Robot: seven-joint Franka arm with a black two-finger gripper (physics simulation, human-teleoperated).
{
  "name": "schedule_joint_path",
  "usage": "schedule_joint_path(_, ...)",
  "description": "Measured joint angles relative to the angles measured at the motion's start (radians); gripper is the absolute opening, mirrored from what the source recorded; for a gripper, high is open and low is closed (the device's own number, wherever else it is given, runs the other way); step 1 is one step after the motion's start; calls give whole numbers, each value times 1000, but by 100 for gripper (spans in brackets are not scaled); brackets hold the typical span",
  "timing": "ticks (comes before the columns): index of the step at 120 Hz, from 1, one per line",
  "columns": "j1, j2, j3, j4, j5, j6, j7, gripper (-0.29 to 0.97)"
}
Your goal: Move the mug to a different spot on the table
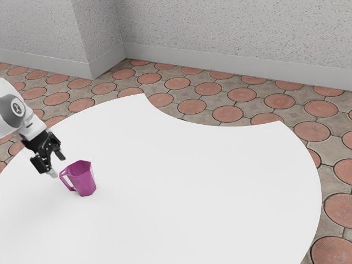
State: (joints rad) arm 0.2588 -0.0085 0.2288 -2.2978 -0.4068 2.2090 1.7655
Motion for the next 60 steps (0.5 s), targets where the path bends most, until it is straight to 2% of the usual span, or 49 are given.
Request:
schedule_joint_path(21,-3,59,0,5,-68,34,36,68)
schedule_joint_path(36,36,108,0,21,-107,53,56,68)
schedule_joint_path(60,32,158,-4,38,-136,66,84,68)
